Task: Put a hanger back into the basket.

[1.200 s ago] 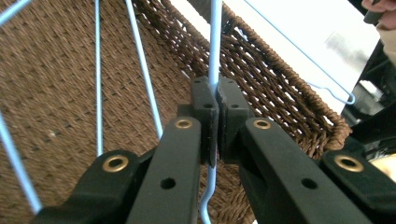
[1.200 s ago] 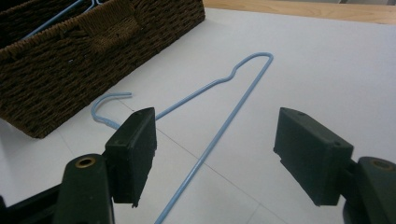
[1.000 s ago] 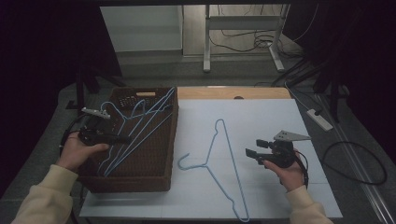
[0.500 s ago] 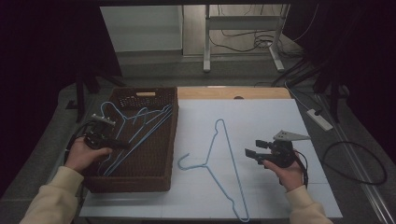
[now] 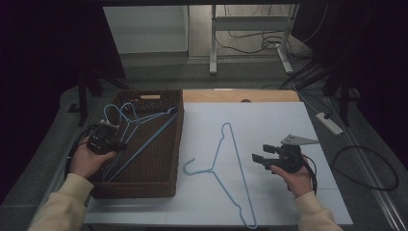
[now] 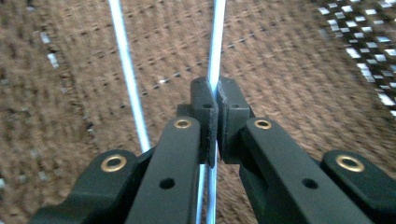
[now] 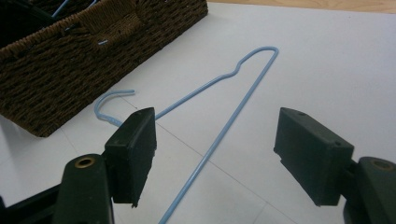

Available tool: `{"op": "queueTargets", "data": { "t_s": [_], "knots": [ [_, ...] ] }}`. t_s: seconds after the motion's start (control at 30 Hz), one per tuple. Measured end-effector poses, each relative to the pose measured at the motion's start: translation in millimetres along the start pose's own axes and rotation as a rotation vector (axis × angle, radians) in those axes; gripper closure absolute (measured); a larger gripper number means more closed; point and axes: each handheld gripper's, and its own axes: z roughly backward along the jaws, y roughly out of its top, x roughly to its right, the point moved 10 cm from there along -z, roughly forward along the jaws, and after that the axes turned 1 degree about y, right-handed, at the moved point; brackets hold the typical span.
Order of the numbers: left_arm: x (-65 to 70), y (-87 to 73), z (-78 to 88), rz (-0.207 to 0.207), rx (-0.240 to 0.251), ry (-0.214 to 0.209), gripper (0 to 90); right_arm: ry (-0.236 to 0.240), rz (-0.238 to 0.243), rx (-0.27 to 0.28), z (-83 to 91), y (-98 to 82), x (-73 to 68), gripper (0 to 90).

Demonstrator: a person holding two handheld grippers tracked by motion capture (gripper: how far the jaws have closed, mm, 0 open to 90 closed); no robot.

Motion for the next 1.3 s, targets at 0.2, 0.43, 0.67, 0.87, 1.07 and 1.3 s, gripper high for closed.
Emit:
{"op": "queueTargets", "data": {
  "t_s": [0.2,0.43,0.67,0.87,1.07,1.3],
  "knots": [
    [-7.2,0.2,-6.9,0.033,-0.007,0.06,83.4,0.001,0.001,-0.002,-0.2,-0.4,0.2,29.8],
    [-5.5,15.0,9.2,0.041,0.142,0.072,49.6,0.001,-0.002,0.002,0.6,-0.2,0.1,29.5],
    [17.0,20.0,41.8,0.018,0.282,-0.021,34.7,-0.004,-0.001,0.001,1.3,-0.3,1.1,29.2],
    [35.3,16.7,57.5,-0.005,0.332,-0.057,34.4,-0.01,0.003,-0.001,1.3,-0.7,1.4,29.0],
    [56.3,15.7,64.9,-0.052,0.378,-0.103,34.0,-0.013,0.011,-0.007,0.5,-1.8,1.6,28.9],
    [86.7,15.6,76.4,-0.121,0.462,-0.162,32.9,-0.012,0.013,-0.007,0.8,-2.0,1.3,28.8]
  ]
}}
